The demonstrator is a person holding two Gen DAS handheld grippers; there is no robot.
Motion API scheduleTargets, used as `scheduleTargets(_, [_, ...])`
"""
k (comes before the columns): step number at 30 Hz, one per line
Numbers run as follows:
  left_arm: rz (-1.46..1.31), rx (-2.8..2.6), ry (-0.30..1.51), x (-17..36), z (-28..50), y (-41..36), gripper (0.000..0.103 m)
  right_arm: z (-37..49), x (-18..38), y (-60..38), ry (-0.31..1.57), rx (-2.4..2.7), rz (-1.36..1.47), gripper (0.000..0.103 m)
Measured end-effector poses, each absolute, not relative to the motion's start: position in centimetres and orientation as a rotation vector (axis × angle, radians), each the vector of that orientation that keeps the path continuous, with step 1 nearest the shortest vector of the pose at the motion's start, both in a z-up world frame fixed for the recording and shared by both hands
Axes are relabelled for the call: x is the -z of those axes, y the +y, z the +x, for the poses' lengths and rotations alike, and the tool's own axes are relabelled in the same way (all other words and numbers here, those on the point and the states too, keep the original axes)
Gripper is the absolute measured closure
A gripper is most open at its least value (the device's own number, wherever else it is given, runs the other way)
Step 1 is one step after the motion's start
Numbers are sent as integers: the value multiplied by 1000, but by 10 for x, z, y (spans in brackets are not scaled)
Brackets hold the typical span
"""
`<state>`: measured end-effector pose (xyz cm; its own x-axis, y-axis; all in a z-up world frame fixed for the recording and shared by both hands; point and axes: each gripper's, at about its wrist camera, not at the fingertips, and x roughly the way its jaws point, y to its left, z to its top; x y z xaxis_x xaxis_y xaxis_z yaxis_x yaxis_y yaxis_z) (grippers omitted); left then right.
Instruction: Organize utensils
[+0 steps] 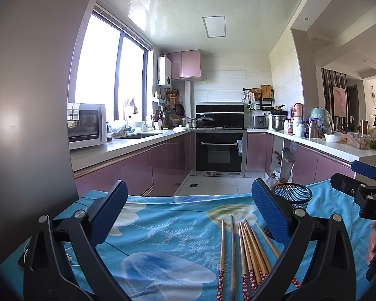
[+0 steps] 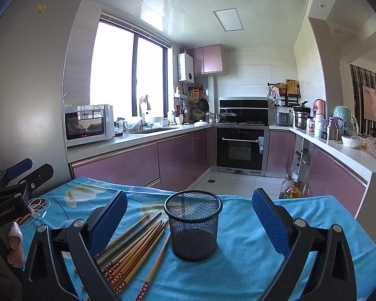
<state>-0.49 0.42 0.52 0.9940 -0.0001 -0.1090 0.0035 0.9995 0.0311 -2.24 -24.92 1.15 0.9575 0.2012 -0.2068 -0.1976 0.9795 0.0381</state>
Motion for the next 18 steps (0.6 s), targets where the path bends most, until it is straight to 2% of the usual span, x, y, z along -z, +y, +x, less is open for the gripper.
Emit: scheduleTargets(18, [31,1,106,-5,-6,4,6,-23,-12,-249,211,-204,19,6])
